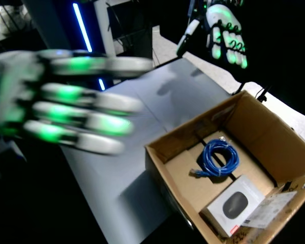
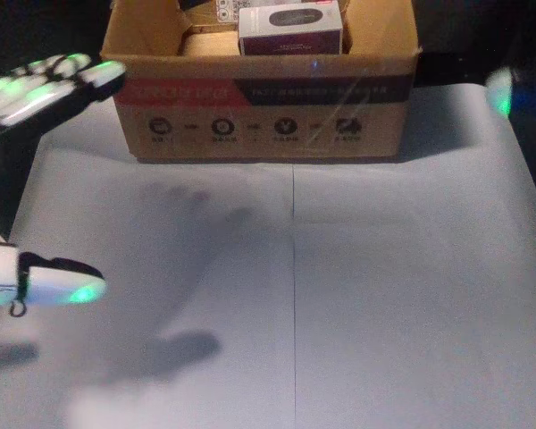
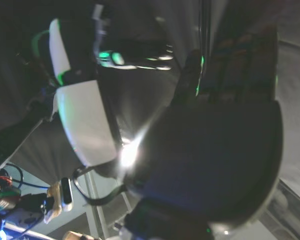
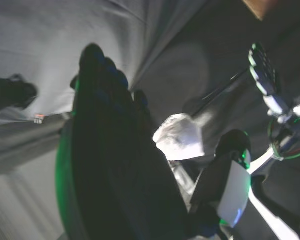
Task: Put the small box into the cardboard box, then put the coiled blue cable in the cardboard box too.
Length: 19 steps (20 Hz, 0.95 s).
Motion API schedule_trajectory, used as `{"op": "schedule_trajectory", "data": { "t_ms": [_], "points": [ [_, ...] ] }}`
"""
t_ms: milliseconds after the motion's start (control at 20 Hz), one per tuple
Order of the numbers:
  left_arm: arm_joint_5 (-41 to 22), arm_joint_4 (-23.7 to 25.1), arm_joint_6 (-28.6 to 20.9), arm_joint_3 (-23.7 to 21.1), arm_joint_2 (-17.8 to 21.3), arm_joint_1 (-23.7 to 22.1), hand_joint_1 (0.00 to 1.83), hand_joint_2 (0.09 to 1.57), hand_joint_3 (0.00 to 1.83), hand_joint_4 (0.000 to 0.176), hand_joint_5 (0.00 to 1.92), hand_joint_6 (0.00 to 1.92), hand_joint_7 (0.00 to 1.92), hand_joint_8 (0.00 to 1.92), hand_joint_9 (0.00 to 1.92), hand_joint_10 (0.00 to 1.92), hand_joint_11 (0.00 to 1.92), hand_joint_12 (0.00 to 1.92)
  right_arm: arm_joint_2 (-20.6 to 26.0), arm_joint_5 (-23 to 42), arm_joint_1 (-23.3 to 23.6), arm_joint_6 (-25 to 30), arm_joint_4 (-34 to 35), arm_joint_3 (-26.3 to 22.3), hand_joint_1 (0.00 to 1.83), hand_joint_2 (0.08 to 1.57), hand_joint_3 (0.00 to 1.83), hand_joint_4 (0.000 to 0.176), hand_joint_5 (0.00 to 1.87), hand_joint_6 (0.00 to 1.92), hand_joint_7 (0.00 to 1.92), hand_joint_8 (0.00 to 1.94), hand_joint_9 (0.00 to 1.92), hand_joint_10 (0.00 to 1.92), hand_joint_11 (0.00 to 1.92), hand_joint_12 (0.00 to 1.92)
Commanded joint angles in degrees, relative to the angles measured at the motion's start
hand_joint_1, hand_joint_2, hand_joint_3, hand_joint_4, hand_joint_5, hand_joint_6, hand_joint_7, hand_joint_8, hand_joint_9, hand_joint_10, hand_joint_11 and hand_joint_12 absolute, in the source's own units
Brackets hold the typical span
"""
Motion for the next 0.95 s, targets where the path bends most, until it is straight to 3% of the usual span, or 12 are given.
{"op": "schedule_trajectory", "data": {
  "t_ms": [0,50,100,150,200,400,750,900],
  "points": [
    [-12.48,-2.21,-0.20,-0.43,0.35,1.32,0.62,0.89,0.00,0.125,0.00,0.00,0.00,0.00,0.00,0.00,0.00,0.01,0.12,13.65,-1.45,0.27,2.39,-0.68,0.50,0.84,0.00,0.176,0.00,0.00,0.00,0.00,0.00,0.00,0.00,0.00],
    [-15.38,-3.79,-0.20,-1.19,0.35,3.85,0.57,0.90,0.01,0.140,0.00,0.00,0.00,0.00,0.00,0.00,0.00,0.00,-0.05,15.99,-4.54,0.30,3.83,-1.77,0.50,0.85,0.00,0.176,0.00,0.00,0.00,0.00,0.00,0.00,0.00,0.00],
    [-18.36,-5.69,-0.21,-2.12,0.35,6.73,0.60,0.91,0.01,0.169,0.00,0.00,0.00,0.00,0.00,0.00,0.00,0.00,-0.28,18.29,-7.60,0.99,5.47,-2.84,0.50,0.86,0.00,0.176,0.00,0.00,0.00,0.00,0.00,0.00,0.00,0.00],
    [-20.94,-7.22,-0.21,-2.90,0.33,9.08,0.61,0.90,0.01,0.176,0.00,0.00,0.00,0.00,0.00,0.00,0.00,0.00,-0.72,20.68,-11.12,3.79,6.68,-3.30,0.48,0.88,0.01,0.176,0.00,0.00,0.00,0.00,0.00,0.00,0.00,0.00],
    [-23.52,-8.99,-0.23,-3.75,0.33,11.31,0.56,0.90,0.01,0.176,0.00,0.00,0.00,0.00,0.00,0.00,0.00,0.00,-1.52,23.40,-15.07,8.42,8.44,-3.29,0.54,0.88,0.01,0.176,0.00,0.00,0.00,0.00,0.00,0.00,0.00,0.00],
    [-24.77,-10.58,-0.57,-3.96,-0.67,12.11,0.56,0.92,0.01,0.176,0.00,0.00,0.00,0.00,0.00,0.00,0.00,0.00,-3.41,31.01,-23.87,15.71,13.00,-4.02,0.62,0.83,0.00,0.176,0.00,0.00,0.00,0.00,0.00,0.00,0.00,0.00],
    [-26.07,-11.29,-2.50,-3.43,-2.52,12.21,0.62,0.92,0.00,0.176,0.00,0.00,0.00,0.00,0.00,0.00,0.00,0.00,-3.58,31.74,-25.97,16.66,13.63,-4.95,0.60,0.82,0.00,0.176,0.00,0.00,0.00,0.00,0.00,0.00,0.00,0.00],
    [-26.77,-11.30,-3.20,-3.36,-2.97,12.23,0.59,0.93,0.00,0.176,0.00,0.00,0.00,0.00,0.00,0.00,0.00,0.00,-4.32,31.93,-26.00,20.69,13.62,-4.20,0.58,0.83,0.00,0.176,0.00,0.00,0.00,0.00,0.00,0.00,0.00,0.00]
  ]
}}
